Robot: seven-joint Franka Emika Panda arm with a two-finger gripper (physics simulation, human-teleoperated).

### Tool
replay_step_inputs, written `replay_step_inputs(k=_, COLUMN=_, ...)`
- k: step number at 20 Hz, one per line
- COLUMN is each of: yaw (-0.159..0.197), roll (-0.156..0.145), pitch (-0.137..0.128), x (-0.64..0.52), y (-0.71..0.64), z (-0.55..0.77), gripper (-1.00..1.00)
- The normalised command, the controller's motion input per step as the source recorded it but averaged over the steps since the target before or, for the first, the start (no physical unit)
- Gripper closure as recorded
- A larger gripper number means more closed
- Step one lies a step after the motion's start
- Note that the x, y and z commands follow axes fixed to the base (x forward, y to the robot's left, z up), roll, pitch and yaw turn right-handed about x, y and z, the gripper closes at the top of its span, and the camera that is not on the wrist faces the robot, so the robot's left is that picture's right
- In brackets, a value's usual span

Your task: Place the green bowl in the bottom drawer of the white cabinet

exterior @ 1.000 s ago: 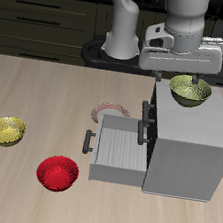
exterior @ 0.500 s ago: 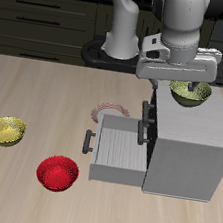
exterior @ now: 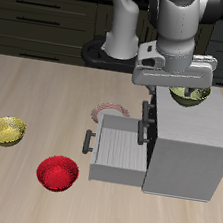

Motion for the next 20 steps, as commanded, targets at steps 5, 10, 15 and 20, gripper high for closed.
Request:
replay_step_inputs(k=5, yaw=0.001, roll=0.058, pitch=-0.029, x=-0.06, y=0.14, z=0.00, gripper=1.00)
replay_step_inputs(k=10, yaw=0.020, roll=0.010, pitch=-0.027, x=-0.05, y=0.04, z=0.10, gripper=1.00)
replay_step_inputs(k=15, yaw=0.005, roll=-0.006, pitch=-0.026, x=-0.05, y=-0.08, z=0.07, gripper=1.00)
replay_step_inputs(k=20, yaw=-0.003, roll=-0.016, pitch=-0.017, x=-0.07, y=-0.21, z=0.08, gripper=1.00)
